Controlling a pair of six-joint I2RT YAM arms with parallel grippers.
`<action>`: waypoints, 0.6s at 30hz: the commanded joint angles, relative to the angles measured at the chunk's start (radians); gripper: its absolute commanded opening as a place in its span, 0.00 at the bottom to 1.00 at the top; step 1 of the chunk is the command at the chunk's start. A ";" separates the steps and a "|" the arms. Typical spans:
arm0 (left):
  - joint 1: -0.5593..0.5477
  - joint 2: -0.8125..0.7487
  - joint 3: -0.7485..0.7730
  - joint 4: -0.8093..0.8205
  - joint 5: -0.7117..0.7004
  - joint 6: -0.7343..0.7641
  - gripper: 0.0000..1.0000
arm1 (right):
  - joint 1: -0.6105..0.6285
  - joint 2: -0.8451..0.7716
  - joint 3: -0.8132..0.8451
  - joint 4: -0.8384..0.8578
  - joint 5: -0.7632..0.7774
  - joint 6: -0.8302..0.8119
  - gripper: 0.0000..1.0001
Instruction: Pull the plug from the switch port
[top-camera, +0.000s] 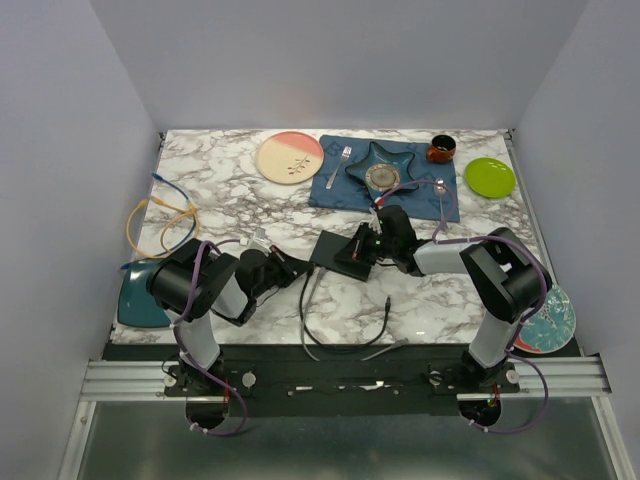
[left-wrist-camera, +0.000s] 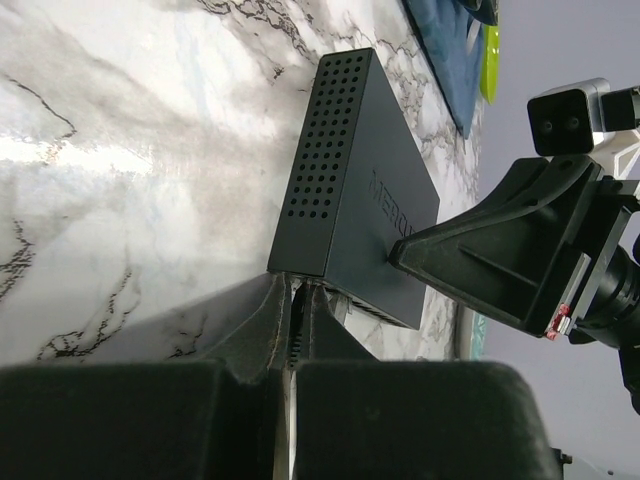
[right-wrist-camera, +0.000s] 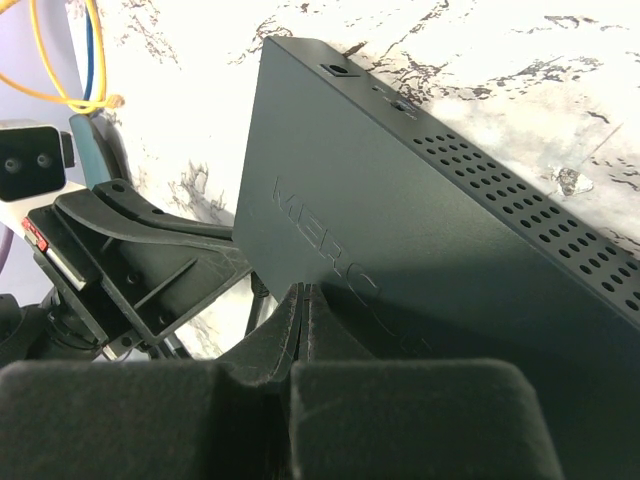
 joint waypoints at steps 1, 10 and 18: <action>-0.011 0.024 -0.023 -0.138 -0.021 0.042 0.00 | -0.006 0.042 -0.028 -0.140 0.089 -0.045 0.02; -0.009 -0.013 -0.039 -0.155 -0.012 0.051 0.00 | -0.003 -0.084 -0.022 -0.197 0.129 -0.103 0.02; -0.011 -0.050 -0.070 -0.158 -0.006 0.050 0.00 | -0.004 -0.066 0.006 -0.225 0.132 -0.105 0.03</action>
